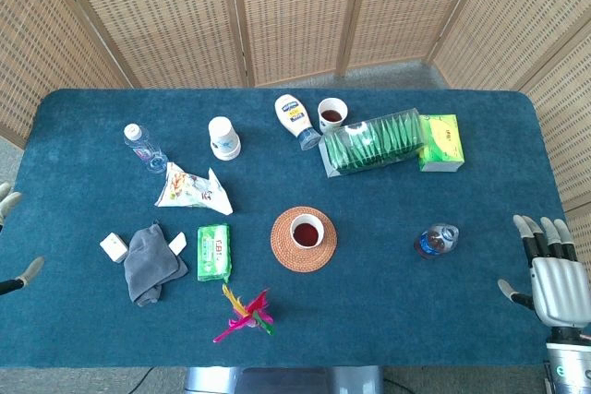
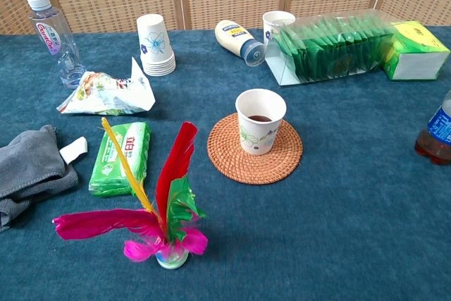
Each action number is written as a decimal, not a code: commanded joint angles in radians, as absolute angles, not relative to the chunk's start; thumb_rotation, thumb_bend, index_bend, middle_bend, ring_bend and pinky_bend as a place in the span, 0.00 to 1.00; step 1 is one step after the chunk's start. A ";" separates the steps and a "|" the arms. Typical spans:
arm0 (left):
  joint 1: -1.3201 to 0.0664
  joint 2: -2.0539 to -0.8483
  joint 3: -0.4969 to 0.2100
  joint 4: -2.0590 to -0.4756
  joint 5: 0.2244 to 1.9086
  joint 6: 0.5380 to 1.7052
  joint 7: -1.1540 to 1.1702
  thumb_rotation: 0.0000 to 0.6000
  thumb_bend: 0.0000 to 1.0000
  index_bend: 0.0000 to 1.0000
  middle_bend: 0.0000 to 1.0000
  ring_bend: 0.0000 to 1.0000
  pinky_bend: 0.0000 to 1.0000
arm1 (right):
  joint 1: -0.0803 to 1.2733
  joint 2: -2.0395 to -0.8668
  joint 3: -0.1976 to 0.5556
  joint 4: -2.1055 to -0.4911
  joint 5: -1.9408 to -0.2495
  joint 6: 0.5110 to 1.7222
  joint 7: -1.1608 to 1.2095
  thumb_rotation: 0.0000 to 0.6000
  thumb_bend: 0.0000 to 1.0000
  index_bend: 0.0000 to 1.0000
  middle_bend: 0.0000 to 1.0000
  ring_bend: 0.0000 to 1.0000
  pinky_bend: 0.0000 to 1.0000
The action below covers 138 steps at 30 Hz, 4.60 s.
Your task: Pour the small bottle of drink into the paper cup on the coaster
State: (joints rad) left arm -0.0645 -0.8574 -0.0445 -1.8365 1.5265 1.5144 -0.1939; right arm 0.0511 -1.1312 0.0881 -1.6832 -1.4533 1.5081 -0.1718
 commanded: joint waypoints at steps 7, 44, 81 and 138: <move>-0.057 -0.863 -0.046 -1.836 1.545 1.542 -0.193 1.00 0.33 0.00 0.00 0.00 0.00 | 0.056 -1.103 0.079 -1.689 -1.459 1.478 -0.085 1.00 0.12 0.04 0.00 0.00 0.00; -0.059 -0.840 -0.031 -1.820 1.573 1.537 -0.256 1.00 0.33 0.00 0.00 0.00 0.00 | 0.244 -1.256 0.097 -1.342 -1.476 1.212 0.782 1.00 0.04 0.00 0.00 0.00 0.00; -0.067 -0.839 -0.026 -1.831 1.564 1.516 -0.239 1.00 0.33 0.00 0.00 0.00 0.00 | 0.336 -1.354 0.021 -1.196 -1.543 1.088 1.187 1.00 0.02 0.00 0.00 0.00 0.00; -0.082 -0.843 -0.018 -1.845 1.557 1.483 -0.203 1.00 0.33 0.00 0.00 0.00 0.00 | 0.355 -1.569 0.045 -0.966 -1.488 1.133 1.313 1.00 0.50 0.39 0.42 0.13 0.39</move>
